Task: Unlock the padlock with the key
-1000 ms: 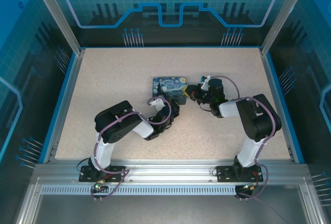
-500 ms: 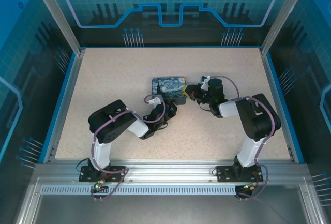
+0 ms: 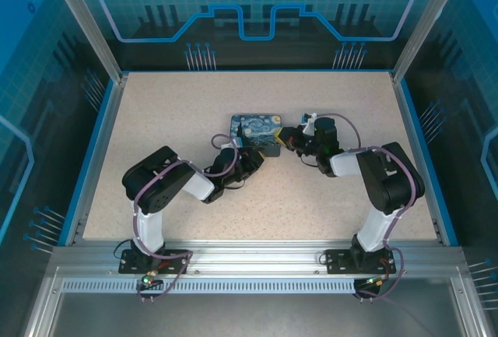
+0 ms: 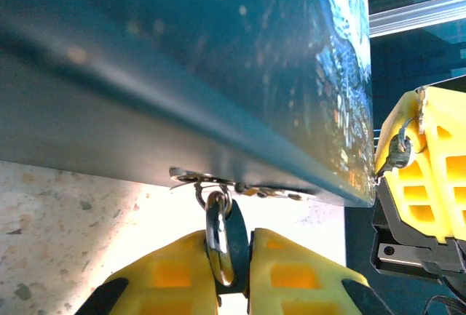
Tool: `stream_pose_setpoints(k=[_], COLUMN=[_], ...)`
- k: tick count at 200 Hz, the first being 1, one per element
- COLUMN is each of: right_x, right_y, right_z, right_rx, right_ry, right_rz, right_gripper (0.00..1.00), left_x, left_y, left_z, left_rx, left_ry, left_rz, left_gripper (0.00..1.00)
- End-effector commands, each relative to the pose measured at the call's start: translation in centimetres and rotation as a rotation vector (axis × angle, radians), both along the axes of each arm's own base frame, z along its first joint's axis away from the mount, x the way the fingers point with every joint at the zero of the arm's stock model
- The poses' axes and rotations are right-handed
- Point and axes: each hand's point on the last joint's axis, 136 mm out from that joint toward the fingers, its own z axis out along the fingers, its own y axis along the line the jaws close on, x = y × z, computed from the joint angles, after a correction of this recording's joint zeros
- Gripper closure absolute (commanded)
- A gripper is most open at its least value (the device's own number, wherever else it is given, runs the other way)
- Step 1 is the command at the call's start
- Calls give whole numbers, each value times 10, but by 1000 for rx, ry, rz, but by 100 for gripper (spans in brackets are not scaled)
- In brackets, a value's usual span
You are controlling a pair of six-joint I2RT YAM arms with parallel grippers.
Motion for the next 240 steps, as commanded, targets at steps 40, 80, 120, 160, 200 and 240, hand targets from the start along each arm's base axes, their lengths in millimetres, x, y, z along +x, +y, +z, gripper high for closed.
stream_pose_setpoints(k=[40, 80, 120, 160, 200, 240], right_x=[-18, -20, -24, -26, -26, -24], right_y=[3, 1, -3, -12, -13, -12], right_z=[-1, -8, -23, -38, -43, -41], right_rx=[-36, -43, -66, -82, -82, -72], right_ry=[50, 65, 95, 123, 134, 130], right_rz=[47, 43, 33, 17, 15, 17], right_gripper=[100, 100, 100, 100, 100, 100], left_x=[-22, -25, -32, -50, -64, -67], left_y=[-27, -25, -24, -27, -17, -14], left_z=[32, 25, 8, -12, -10, -3], left_rx=[-267, -258, -196, -59, 154, 225], left_ry=[45, 57, 102, 199, 234, 233], left_rz=[-161, -162, -202, -318, -419, -458], left_gripper=[100, 100, 100, 100, 100, 100])
